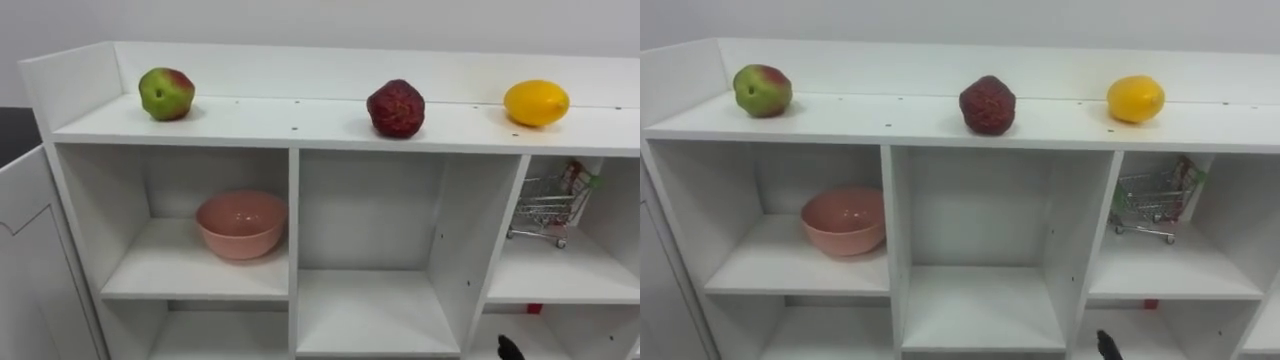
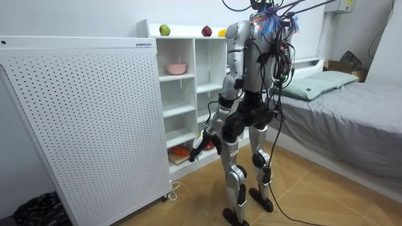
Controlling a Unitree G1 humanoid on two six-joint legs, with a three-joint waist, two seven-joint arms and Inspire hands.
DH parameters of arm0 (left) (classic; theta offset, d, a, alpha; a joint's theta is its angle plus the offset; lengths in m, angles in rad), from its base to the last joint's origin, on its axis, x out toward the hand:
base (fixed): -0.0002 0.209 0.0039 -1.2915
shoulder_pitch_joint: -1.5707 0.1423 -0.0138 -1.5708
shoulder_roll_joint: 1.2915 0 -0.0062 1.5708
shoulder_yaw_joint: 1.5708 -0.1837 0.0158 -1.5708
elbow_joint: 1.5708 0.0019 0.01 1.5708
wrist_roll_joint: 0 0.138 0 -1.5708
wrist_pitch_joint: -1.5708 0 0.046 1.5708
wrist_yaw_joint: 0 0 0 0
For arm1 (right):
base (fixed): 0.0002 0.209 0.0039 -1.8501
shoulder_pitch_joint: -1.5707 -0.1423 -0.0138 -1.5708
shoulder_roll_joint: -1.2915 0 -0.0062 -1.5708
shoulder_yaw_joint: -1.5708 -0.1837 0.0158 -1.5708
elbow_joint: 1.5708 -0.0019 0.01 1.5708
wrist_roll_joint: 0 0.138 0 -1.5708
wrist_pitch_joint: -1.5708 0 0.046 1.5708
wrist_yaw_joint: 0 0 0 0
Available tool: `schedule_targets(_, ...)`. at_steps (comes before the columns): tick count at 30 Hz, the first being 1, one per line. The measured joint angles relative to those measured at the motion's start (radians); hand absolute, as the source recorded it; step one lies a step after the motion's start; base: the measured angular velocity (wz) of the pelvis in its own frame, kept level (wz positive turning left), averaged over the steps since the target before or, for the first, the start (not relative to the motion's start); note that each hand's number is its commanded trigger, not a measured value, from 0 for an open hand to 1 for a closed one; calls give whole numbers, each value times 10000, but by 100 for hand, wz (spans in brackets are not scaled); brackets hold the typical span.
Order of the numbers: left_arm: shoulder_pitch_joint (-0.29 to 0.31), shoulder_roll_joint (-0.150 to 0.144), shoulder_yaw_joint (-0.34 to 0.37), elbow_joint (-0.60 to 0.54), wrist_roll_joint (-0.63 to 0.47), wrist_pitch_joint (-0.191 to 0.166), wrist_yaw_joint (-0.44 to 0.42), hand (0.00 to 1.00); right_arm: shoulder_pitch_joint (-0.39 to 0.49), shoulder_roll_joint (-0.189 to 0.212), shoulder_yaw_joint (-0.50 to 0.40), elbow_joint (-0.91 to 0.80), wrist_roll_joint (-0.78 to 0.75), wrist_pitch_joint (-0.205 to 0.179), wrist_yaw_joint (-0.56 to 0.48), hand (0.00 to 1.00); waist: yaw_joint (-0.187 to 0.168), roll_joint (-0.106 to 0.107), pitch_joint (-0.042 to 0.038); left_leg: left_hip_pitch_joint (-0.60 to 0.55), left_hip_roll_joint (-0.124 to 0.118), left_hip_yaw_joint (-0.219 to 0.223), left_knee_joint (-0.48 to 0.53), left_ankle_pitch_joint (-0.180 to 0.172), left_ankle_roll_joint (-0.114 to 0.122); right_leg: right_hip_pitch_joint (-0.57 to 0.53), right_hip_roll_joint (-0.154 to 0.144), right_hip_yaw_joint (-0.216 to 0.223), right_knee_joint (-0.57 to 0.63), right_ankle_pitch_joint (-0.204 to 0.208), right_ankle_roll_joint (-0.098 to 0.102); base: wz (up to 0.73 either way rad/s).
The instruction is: Arrange fruit in the closet
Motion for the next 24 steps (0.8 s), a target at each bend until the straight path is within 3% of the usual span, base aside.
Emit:
schedule_targets(4, -125, 0, -116, 173, -16, -116, 4, 0, -52, 5, 5, -1243, -52, -82, -101, 0, 46, 115, 2, -87, 4, 6, 3, 0, 2, -17, 2, -9, 11, 32, -8, 0)
schedule_targets(9, -193, 9, -482, 252, -236, -239, -74, 0, -538, -83, 11, -2631, -2, -650, -584, 0, 44, 246, 6, -209, 67, 41, 93, 2, -2, -133, 65, 42, 14, 125, -54, -2)
schedule_targets(14, -227, 26, -657, 213, -225, -389, -81, 0, -865, -261, 59, -3021, -3, -1036, -788, 0, 106, 239, -1, -214, 101, 49, 93, 17, -27, -157, 100, 55, 15, 152, -83, -2)
schedule_targets(16, -242, 31, -682, 226, -224, -444, -80, 0, -896, -274, 56, -3050, -22, -1036, -936, 0, 170, 217, -11, -237, 103, 53, 92, 18, -27, -182, 98, 33, 16, 152, -83, 0)
schedule_targets(17, -269, 35, -681, 244, -222, -447, -80, 0, -914, -334, 56, -3093, -19, -1031, -984, 0, 218, 139, -56, -263, 104, 51, 92, 18, -27, -211, 94, -2, 25, 152, -83, 0)
schedule_targets(19, -410, 35, -679, 454, -201, -465, -85, 0, -1080, -477, 59, -3210, -28, -1031, -976, 0, 273, 142, -49, -332, 103, 52, 114, 21, -27, -278, 89, -27, 45, 153, -83, 0)
schedule_targets(24, -454, 111, -659, 555, -182, -436, -437, 0, -2368, -788, -88, -3215, -16, -1029, -1133, 0, 273, 9, -56, -308, 102, -13, 142, 41, -36, -319, 85, -65, 20, 154, -86, 0)
